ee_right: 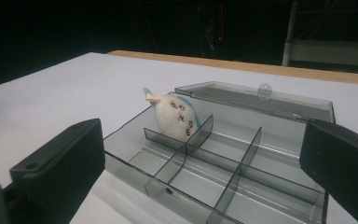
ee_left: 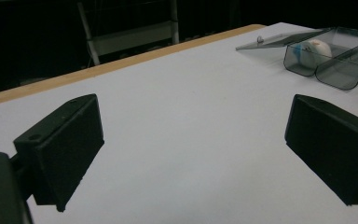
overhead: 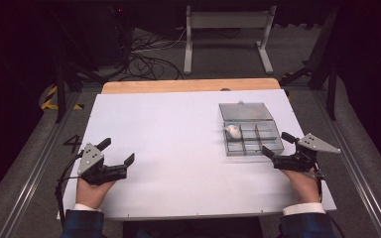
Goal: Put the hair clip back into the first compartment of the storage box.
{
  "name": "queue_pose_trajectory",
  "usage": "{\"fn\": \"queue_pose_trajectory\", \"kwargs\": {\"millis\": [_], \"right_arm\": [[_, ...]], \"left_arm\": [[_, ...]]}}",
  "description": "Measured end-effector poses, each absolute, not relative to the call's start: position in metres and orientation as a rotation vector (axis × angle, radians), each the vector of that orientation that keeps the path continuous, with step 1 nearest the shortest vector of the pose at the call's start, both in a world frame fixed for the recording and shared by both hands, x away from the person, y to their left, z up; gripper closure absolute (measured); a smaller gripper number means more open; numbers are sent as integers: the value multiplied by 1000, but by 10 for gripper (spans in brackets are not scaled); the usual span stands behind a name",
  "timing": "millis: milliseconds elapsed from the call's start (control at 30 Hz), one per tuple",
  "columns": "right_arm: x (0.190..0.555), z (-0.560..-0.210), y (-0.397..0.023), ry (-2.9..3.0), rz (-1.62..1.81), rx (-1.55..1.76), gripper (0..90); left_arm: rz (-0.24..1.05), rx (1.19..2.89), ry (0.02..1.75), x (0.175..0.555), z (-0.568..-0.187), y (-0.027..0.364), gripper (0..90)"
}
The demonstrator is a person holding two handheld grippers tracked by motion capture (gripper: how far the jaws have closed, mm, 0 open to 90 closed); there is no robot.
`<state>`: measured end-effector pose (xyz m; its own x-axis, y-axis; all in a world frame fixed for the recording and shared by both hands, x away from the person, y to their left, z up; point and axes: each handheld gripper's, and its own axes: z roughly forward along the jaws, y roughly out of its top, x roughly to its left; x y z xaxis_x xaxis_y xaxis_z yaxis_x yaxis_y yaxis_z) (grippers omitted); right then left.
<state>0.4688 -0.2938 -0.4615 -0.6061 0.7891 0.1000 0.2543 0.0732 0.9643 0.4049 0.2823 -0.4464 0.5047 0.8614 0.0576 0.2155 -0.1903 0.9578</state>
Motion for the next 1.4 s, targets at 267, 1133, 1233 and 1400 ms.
{"fn": "queue_pose_trajectory", "kwargs": {"millis": [267,1133,1233,1400], "right_arm": [[469,-465,-301,1889,1544,1065,9],[471,-466,-300,1902,1524,1054,2],[470,-466,-300,1902,1523,1053,2],[470,-466,-299,1905,1518,1049,2]], "left_arm": [[769,1697,927,404,-447,284,49],[768,1702,931,405,-448,285,49],[768,1700,932,405,-448,285,49],[768,1702,931,405,-448,285,49]]}}
